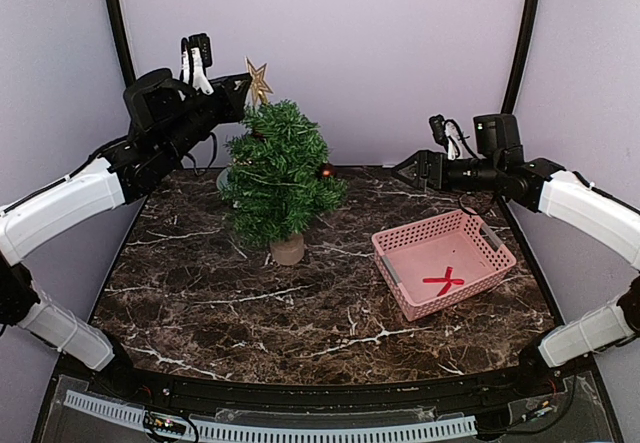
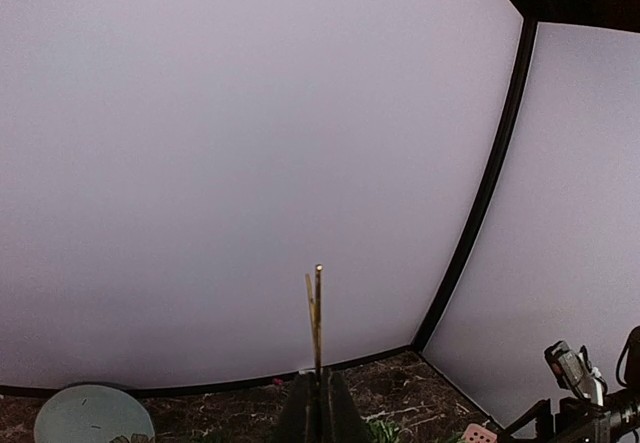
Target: Decorate the small christmas tree
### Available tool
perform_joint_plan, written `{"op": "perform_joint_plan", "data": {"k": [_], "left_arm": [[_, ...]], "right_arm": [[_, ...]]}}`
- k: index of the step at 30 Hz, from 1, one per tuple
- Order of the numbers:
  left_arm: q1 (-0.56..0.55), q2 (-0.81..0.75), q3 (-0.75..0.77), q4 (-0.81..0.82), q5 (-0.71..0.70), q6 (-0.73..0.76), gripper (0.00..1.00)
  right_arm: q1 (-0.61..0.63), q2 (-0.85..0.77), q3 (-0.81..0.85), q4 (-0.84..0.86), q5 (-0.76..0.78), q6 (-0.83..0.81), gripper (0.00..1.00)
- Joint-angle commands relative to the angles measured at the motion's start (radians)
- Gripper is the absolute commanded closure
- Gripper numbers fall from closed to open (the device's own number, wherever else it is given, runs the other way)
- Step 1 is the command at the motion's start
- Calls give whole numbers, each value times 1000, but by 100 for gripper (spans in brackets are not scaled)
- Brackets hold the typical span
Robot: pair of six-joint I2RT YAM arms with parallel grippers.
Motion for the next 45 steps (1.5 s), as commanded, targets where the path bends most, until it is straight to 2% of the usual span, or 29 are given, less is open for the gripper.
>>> {"op": "perform_joint_plan", "data": {"k": [1, 9, 15, 22, 33, 41, 45], "left_arm": [[1, -49, -11, 41, -15, 15, 100], [0, -47, -6, 28, -24, 8, 100], [0, -28, -9, 46, 1, -26, 100], [1, -14, -8, 53, 7, -49, 100], [0, -21, -35, 50, -28, -67, 100], [1, -16, -48, 71, -22, -77, 100], [1, -17, -52, 76, -26, -78, 100]], "right_arm": [[1, 11, -2, 43, -17, -2, 2], [1, 9, 1, 61, -46, -2, 2], [20, -8, 8, 154, -112, -26, 5], [103, 44, 144, 197, -109, -124, 11], [222, 227, 366, 344, -83, -165, 14], [293, 376, 578, 294, -35, -207, 12], [311, 439, 660, 261, 13, -222, 14]]}}
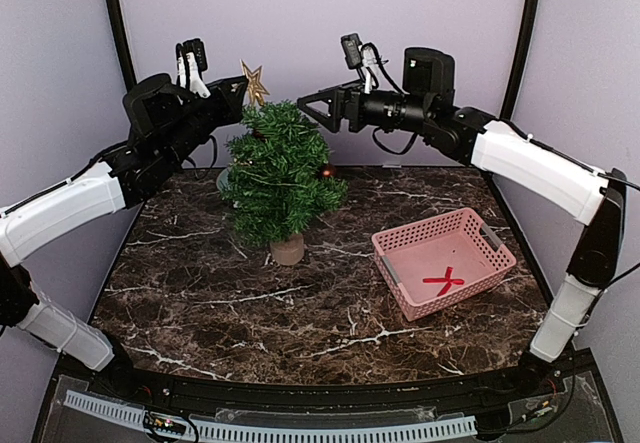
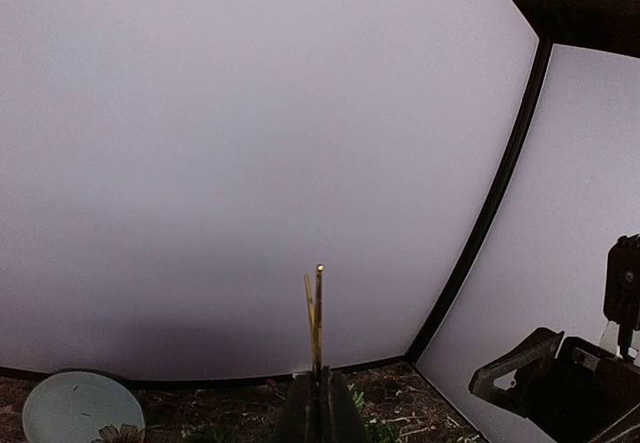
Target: Decorate the small christmas tree
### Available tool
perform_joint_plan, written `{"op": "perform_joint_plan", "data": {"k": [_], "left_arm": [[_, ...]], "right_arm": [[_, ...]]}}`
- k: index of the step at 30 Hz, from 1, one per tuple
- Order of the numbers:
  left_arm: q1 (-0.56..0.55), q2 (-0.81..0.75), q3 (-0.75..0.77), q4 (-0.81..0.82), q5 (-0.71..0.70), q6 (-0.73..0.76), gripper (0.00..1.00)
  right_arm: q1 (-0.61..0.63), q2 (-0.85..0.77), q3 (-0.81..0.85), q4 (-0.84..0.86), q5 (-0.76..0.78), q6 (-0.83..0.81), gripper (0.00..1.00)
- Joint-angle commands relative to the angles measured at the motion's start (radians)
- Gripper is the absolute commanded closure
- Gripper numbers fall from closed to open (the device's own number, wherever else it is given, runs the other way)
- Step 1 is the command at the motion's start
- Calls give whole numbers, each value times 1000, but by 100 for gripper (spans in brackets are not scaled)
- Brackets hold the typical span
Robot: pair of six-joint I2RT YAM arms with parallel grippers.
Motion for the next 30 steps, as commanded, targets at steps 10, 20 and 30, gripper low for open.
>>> {"op": "perform_joint_plan", "data": {"k": [10, 20, 30], "left_arm": [[0, -10, -31, 60, -7, -26, 100], [0, 3, -25, 100, -13, -25, 100], [1, 7, -16, 92, -28, -23, 100]], "right_arm": [[63, 137, 191, -94, 49, -72, 20], [68, 147, 186, -113, 74, -78, 45], [69, 160, 205, -92, 79, -80, 58]]}}
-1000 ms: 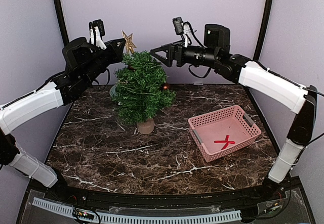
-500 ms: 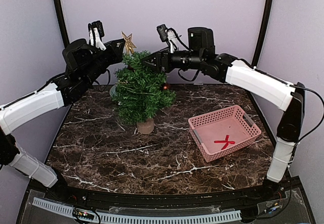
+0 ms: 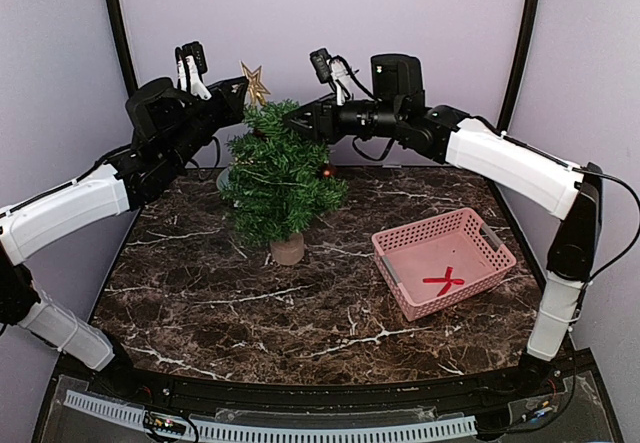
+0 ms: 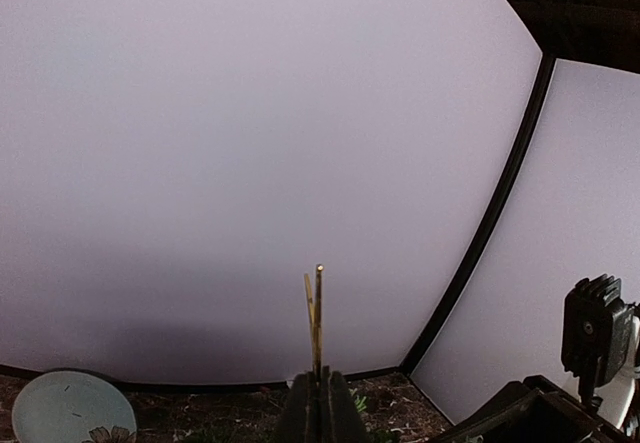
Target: Decorate the small christmas tree
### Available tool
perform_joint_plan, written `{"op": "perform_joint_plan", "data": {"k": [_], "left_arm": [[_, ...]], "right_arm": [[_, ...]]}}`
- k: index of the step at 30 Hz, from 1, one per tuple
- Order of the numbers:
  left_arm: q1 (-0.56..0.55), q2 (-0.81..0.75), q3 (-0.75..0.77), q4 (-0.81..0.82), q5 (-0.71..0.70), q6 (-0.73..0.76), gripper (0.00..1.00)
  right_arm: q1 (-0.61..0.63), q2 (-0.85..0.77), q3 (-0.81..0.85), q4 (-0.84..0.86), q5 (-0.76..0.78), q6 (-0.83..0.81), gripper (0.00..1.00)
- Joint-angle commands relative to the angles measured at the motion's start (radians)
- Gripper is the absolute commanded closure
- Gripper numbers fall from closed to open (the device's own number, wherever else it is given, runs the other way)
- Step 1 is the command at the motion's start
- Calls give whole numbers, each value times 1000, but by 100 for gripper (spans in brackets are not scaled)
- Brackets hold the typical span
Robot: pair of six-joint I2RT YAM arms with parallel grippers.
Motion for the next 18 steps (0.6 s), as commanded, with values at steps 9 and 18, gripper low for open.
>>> {"op": "perform_joint_plan", "data": {"k": [9, 18], "left_arm": [[1, -22, 2, 30, -35, -17, 100], [1, -32, -15, 39, -43, -32, 100]], "right_arm": [[23, 18, 43, 24, 29, -36, 100], [43, 6, 29, 17, 84, -54, 100]]}}
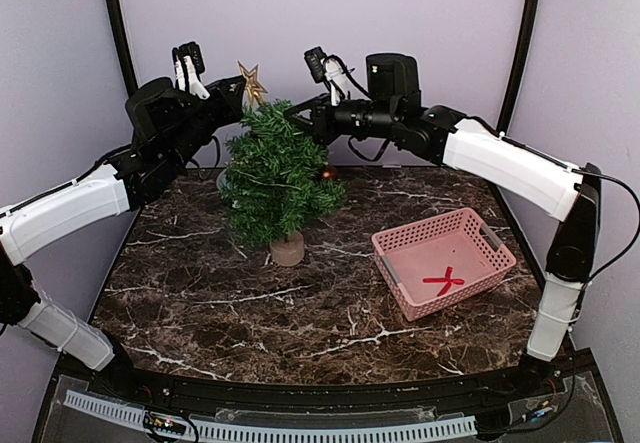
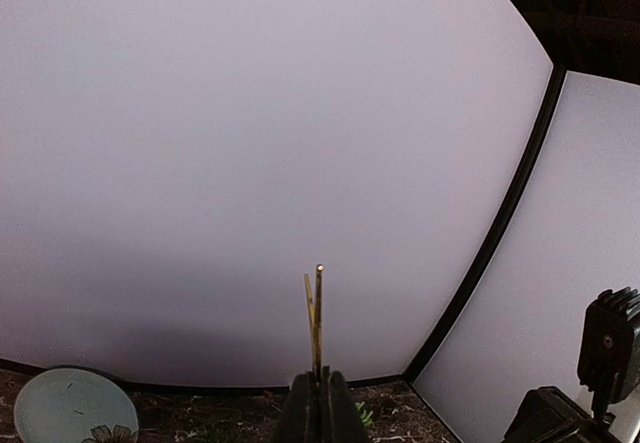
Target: Decorate the small christmas tree
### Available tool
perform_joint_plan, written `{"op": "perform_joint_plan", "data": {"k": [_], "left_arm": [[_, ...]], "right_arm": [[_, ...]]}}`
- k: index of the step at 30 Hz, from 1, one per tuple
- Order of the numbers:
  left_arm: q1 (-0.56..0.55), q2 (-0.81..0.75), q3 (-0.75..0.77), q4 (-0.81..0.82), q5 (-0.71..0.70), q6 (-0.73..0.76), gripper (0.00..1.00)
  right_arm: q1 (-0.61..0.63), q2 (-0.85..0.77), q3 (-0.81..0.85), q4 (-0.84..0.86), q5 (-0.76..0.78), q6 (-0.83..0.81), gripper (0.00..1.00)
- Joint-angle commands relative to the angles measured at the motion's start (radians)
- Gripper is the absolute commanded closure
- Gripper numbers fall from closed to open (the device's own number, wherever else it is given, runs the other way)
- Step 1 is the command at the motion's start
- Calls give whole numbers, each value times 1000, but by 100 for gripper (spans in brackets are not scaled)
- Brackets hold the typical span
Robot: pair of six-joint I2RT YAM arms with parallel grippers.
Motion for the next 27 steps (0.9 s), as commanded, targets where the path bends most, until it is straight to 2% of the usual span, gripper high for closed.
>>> {"op": "perform_joint_plan", "data": {"k": [1, 12, 27], "left_arm": [[1, -30, -15, 32, -5, -26, 100], [1, -31, -30, 29, -19, -93, 100], [2, -14, -15, 37, 141, -135, 100]], "right_arm": [[17, -1, 11, 12, 25, -9, 100], [21, -19, -16, 18, 40, -19, 100], [22, -8, -11, 9, 52, -21, 100]]}}
